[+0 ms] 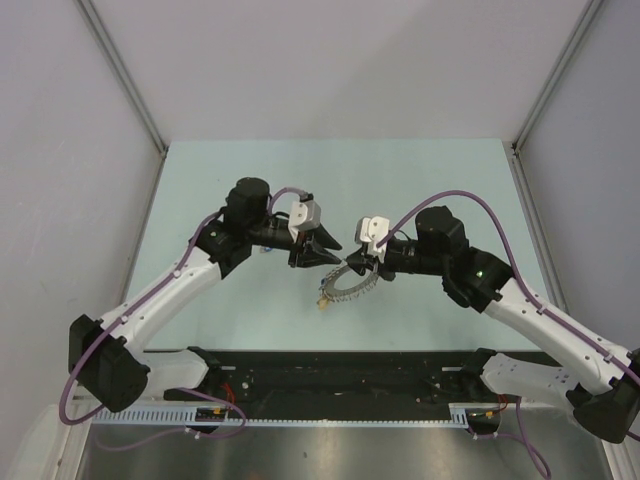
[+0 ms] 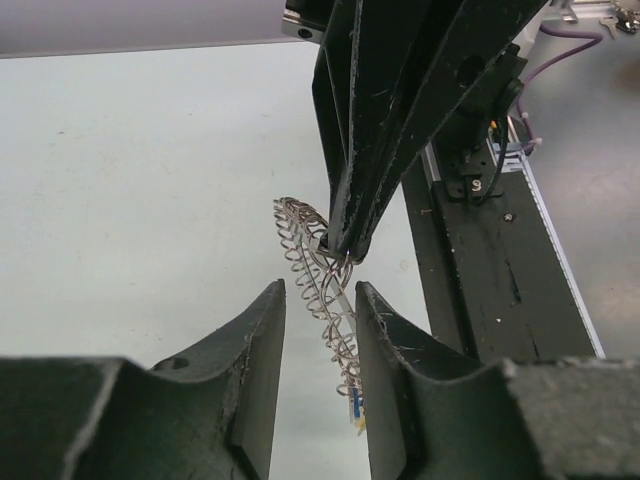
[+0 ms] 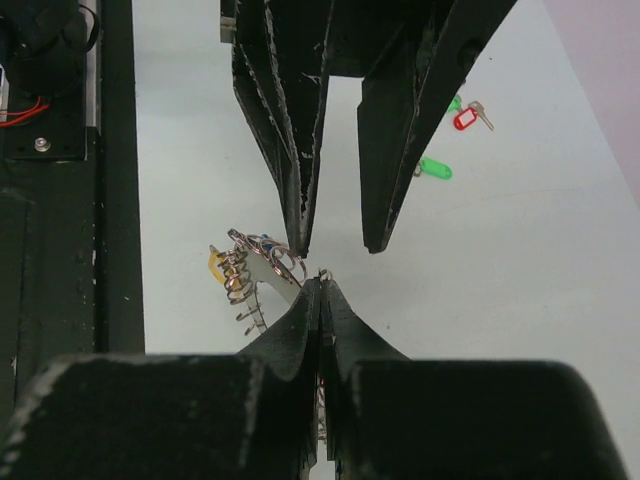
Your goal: Put the keys on the keyring
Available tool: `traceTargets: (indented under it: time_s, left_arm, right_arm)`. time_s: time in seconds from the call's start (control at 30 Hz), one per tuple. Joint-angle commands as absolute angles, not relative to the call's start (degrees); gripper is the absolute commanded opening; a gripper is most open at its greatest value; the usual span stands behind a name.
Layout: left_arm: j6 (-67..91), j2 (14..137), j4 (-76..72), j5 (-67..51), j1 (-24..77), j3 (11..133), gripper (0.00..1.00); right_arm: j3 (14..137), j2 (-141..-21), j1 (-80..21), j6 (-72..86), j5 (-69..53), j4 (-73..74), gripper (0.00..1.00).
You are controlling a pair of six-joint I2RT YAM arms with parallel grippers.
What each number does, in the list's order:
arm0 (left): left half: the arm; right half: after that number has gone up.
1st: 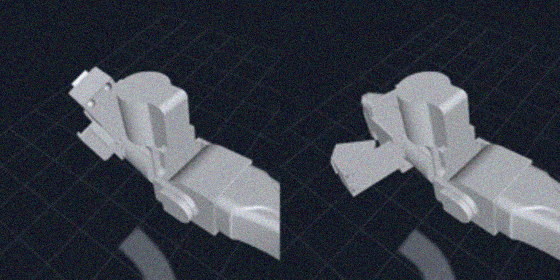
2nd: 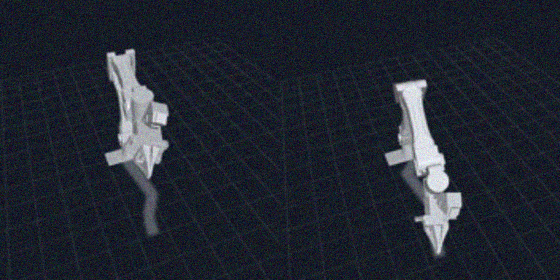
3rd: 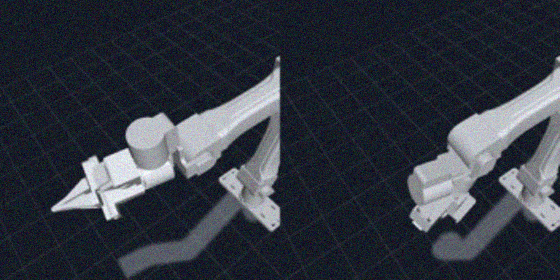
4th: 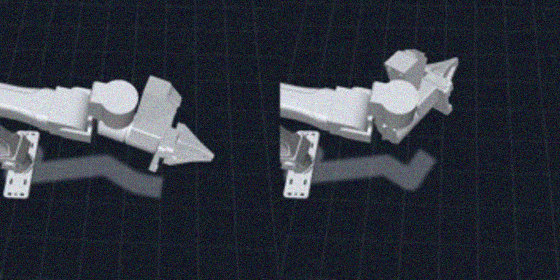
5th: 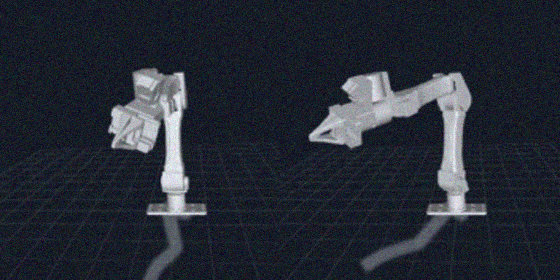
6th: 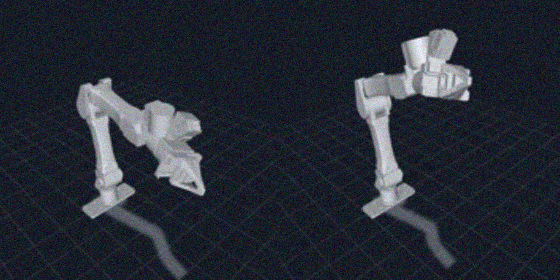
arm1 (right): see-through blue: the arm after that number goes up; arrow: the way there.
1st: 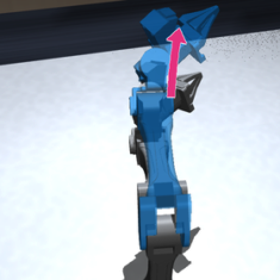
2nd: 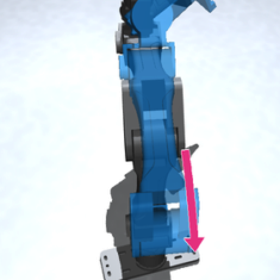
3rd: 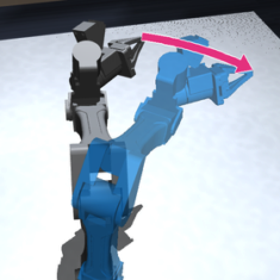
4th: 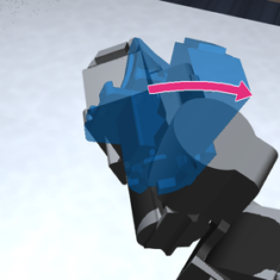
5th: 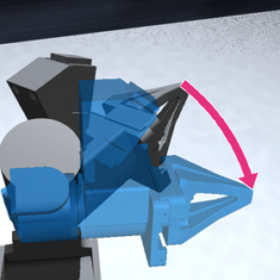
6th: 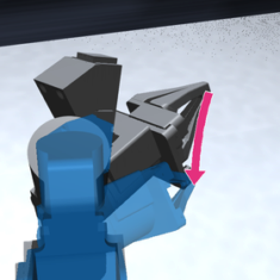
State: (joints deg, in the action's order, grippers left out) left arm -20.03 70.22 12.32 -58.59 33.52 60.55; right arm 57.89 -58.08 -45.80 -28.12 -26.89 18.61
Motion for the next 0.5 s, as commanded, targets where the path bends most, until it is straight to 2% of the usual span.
traceTargets:
  time_s: [0.0, 0.47]
  left_arm:
    - [-22.1, 70.8, 13.9, -62.2, 34.5, 62.8, 0.37]
    - [-25.0, 72.6, 17.3, -62.8, 36.2, 63.7, 0.3]
  right_arm:
    - [61.3, -56.4, -46.2, -28.4, -29.9, 15.8, 0.0]
    - [61.4, -56.1, -46.2, -28.1, -30.7, 15.2, 0.0]
